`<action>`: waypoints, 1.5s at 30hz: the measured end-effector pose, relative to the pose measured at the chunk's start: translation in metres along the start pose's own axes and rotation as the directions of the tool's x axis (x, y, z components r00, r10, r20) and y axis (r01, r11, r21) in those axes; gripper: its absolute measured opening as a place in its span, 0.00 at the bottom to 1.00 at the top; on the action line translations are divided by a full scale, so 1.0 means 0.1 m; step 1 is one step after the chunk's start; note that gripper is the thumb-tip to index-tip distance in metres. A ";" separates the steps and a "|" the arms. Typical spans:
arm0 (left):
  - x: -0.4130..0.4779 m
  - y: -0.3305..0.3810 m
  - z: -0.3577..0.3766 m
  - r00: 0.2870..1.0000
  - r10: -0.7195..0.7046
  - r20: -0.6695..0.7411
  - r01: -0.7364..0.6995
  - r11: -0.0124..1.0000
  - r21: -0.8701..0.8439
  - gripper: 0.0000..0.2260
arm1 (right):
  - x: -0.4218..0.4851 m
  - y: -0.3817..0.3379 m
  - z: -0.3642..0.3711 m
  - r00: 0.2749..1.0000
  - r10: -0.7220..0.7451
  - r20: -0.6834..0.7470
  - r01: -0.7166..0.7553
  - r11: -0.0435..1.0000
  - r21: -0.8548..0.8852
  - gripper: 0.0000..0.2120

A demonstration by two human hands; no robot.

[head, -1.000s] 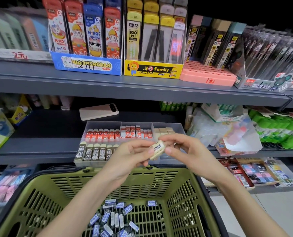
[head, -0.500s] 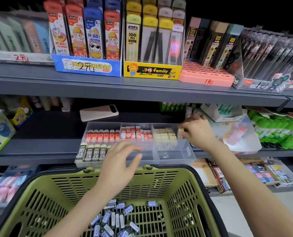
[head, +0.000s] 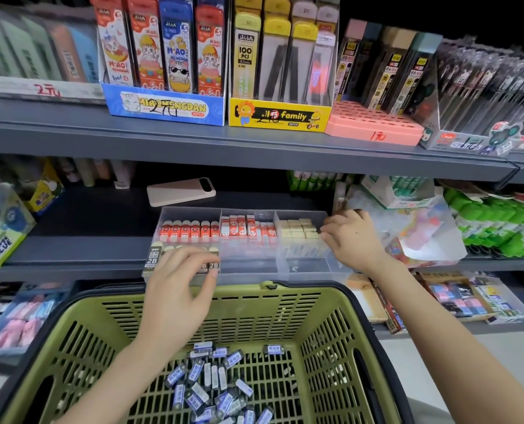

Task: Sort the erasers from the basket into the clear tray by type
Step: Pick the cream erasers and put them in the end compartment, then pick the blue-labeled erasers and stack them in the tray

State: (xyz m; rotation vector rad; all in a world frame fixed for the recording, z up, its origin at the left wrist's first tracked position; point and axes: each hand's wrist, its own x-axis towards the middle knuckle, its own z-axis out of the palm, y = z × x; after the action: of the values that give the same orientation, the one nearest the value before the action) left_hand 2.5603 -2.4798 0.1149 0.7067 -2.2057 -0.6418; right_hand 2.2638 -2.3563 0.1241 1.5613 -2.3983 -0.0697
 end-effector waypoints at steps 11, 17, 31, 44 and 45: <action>-0.51 -0.46 -0.21 0.991 0.011 0.136 -0.025 0.995 0.101 0.05 | -0.93 -1.48 0.11 0.947 -0.281 0.157 0.136 0.792 0.596 0.08; -0.91 -0.88 0.18 0.642 -0.454 0.618 0.253 0.886 0.388 0.07 | -1.15 -2.01 0.94 0.725 -0.128 0.677 -0.222 0.887 0.405 0.18; -1.51 -1.16 0.92 0.430 -0.758 0.490 0.679 0.629 0.378 0.32 | -1.45 -1.98 1.44 0.670 -0.061 0.740 -0.501 0.699 0.510 0.13; -1.48 -1.43 0.77 0.491 -0.594 0.638 0.539 0.782 0.314 0.20 | -1.42 -2.06 1.31 0.831 -0.294 0.472 -0.042 0.813 0.581 0.13; -1.48 -1.41 0.79 0.494 -0.598 0.631 0.525 0.784 0.332 0.19 | -1.42 -2.09 1.31 0.804 -0.335 0.491 0.010 0.833 0.553 0.16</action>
State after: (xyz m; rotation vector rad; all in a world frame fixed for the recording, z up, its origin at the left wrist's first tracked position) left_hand 2.6285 -2.4682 -0.0930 1.4789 -2.7070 -1.3424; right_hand 2.4696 -2.3294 -0.0709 2.3028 -2.8800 0.1153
